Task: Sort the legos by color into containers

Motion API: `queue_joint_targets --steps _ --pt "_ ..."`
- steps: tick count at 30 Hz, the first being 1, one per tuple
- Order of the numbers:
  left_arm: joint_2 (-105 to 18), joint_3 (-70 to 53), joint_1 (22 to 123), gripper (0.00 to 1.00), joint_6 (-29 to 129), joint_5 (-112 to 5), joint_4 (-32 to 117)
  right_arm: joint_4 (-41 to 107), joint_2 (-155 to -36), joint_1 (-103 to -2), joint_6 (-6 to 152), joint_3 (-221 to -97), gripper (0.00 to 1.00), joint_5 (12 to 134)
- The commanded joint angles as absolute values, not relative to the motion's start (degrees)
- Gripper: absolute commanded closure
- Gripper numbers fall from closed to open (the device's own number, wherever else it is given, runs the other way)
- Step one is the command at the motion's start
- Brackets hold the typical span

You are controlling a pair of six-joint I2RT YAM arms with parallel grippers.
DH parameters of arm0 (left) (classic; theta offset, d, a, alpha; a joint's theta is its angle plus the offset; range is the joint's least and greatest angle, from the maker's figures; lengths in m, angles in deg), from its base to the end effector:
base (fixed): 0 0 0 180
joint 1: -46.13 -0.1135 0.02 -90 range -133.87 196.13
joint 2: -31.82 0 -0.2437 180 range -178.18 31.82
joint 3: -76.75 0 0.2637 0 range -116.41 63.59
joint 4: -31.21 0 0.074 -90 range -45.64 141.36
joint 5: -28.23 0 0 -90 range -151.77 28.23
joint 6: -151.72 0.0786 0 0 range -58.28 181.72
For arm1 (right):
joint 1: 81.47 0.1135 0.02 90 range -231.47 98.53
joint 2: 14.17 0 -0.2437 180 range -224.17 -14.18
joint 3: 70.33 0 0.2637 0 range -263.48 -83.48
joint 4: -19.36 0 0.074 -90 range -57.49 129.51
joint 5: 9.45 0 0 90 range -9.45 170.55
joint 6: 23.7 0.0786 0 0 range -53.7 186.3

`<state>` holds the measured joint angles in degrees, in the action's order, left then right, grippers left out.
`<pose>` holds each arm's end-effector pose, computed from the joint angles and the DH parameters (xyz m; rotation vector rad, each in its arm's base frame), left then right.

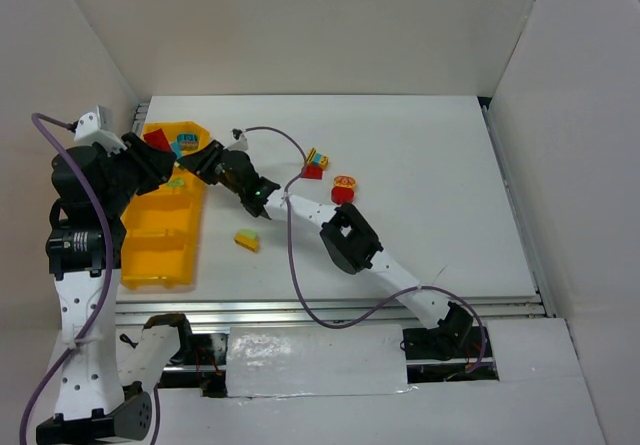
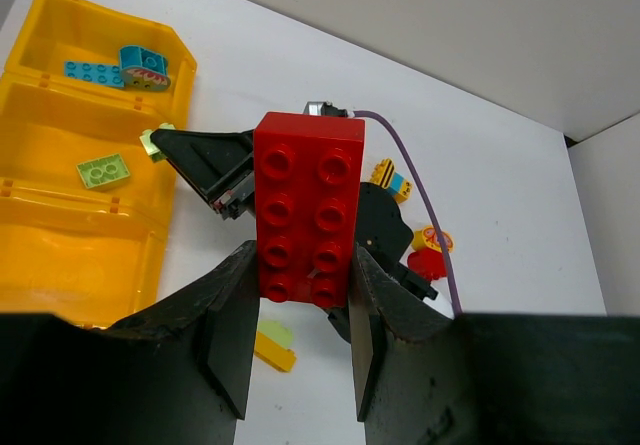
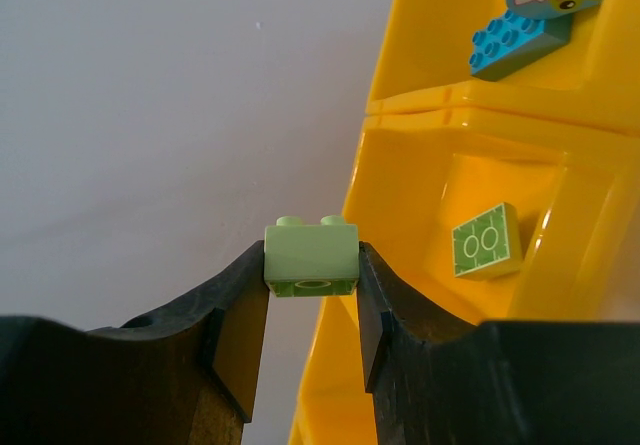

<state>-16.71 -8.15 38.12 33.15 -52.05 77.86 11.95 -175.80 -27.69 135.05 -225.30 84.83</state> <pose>0.2197 0.0175 0.4254 -0.4340 1.7113 -0.4097 0.3980 0.5335 0.1617 0.3029 1.7811 1.5715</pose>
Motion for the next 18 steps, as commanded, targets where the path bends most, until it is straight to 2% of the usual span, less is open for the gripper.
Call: queue_joint_targets --steps 1,16,17,18 --pt "-15.64 -9.01 38.4 1.0 34.3 -53.06 76.18 7.38 -176.16 -27.06 135.56 -227.1 0.66 84.68" --pt "-15.38 -9.88 41.03 1.0 35.53 -57.28 77.23 10.36 -177.21 -25.04 140.57 -227.62 0.64 90.48" --pt "-15.55 -9.88 41.12 1.0 35.45 -57.28 77.15 10.53 -177.65 -25.04 140.74 -228.14 0.66 90.31" --pt "-15.46 -9.97 41.21 1.0 35.44 -57.2 77.23 9.75 -177.3 -24.95 139.7 -227.89 0.79 89.96"
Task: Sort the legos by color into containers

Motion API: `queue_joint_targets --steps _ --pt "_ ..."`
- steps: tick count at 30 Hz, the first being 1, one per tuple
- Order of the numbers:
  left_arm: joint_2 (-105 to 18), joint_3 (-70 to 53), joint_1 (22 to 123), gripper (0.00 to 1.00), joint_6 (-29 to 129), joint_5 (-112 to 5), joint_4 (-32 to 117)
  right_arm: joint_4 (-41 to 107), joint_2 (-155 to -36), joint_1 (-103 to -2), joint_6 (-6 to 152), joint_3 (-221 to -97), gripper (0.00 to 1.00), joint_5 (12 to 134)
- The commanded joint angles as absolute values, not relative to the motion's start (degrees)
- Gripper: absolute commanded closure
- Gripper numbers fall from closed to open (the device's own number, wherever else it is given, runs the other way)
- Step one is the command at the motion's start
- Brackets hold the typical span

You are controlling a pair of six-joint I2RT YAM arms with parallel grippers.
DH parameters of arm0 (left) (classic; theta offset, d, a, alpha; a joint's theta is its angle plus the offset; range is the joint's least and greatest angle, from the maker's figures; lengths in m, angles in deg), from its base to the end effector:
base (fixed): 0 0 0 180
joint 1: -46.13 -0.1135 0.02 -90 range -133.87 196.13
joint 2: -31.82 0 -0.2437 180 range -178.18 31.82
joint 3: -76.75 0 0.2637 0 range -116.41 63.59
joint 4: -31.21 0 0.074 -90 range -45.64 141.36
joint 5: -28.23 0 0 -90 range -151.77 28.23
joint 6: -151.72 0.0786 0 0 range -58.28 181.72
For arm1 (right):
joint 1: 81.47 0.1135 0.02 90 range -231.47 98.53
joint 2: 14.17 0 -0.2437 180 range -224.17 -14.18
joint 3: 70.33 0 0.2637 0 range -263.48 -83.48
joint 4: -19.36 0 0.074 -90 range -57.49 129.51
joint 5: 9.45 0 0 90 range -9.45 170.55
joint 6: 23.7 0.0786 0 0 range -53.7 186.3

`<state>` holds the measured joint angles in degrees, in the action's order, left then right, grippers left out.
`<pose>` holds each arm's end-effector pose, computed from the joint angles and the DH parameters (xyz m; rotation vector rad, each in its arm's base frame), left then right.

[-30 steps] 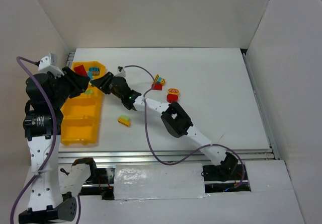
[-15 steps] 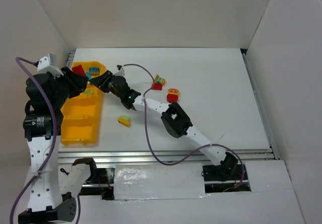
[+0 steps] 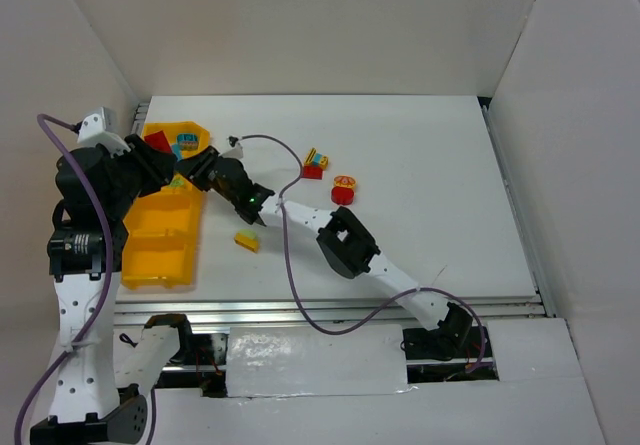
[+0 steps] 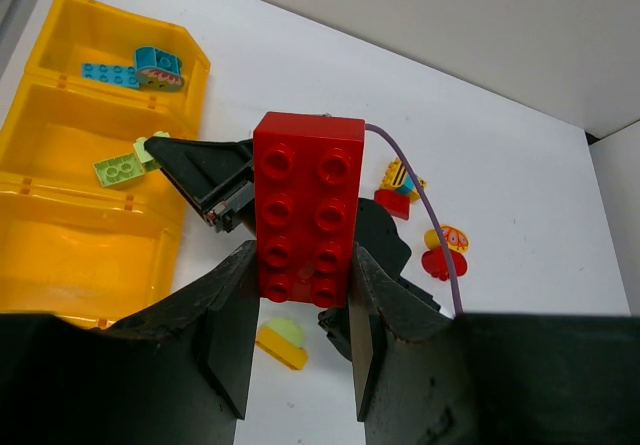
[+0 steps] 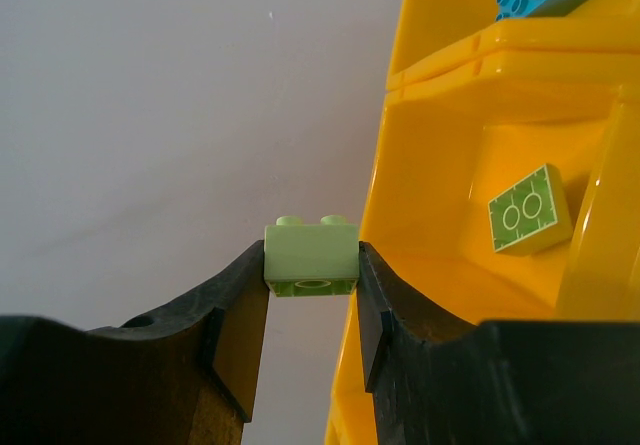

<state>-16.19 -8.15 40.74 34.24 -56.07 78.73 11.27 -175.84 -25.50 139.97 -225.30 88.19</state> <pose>0.2172 0.0127 0.4248 -0.4302 1.7167 -0.3675 0.3809 0.5453 0.1631 0.4005 1.7682 1.6257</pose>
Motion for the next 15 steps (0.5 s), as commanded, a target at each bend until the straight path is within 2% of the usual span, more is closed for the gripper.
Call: queue_joint_targets --steps 1,4,6,8,9,10,15 --pt "-15.64 -10.15 41.38 1.0 35.53 -57.2 77.23 9.05 -176.52 -24.95 138.73 -226.93 0.82 89.61" --pt "-15.64 -10.5 41.56 1.0 35.88 -56.14 77.23 5.0 -170.02 -25.04 133.11 -218.5 0.86 89.6" --pt "-15.64 -10.33 41.47 1.0 35.53 -55.62 77.06 9.29 -168.07 -25.3 130.56 -219.7 0.86 91.01" --pt "-15.55 -10.06 41.39 1.0 35.36 -55.18 76.71 11.67 -170.69 -25.83 130.9 -225.3 0.79 90.23" --pt "-15.46 -9.71 41.38 1.0 35.27 -55.0 76.53 11.07 -171.84 -26.18 131.69 -226.38 0.71 88.31" --pt "-15.2 -9.53 41.21 1.0 35.18 -54.91 76.44 10.45 -172.72 -26.44 132.56 -226.83 0.68 87.94" --pt "-14.32 -8.92 41.21 1.0 35.36 -55.09 76.7 6.41 -175.19 -26.89 136.09 -225.77 0.69 86.44"
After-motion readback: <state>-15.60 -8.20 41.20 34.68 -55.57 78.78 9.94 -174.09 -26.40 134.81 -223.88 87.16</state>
